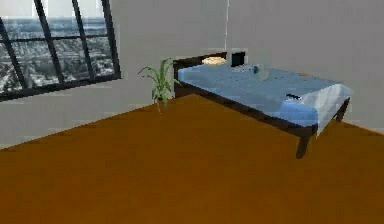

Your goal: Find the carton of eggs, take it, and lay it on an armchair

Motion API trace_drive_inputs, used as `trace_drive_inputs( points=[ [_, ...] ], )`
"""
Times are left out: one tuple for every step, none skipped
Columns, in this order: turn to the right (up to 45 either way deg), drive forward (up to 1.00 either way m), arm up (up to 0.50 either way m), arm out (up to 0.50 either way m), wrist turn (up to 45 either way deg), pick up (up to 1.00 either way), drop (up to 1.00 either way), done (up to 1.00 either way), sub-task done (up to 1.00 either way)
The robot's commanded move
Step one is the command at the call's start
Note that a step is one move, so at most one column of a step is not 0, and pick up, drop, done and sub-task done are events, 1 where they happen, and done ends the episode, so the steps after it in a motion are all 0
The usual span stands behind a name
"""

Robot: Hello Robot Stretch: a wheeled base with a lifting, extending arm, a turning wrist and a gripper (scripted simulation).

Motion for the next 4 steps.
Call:
trace_drive_inputs(
  points=[
    [45.0,0.0,0.0,0.0,0.0,0.0,0.0,0.0,0.0],
    [0.0,1.0,0.0,0.0,0.0,0.0,0.0,0.0,0.0],
    [0.0,1.0,0.0,0.0,0.0,0.0,0.0,0.0,0.0],
    [0.0,1.0,0.0,0.0,0.0,0.0,0.0,0.0,0.0]
  ],
)
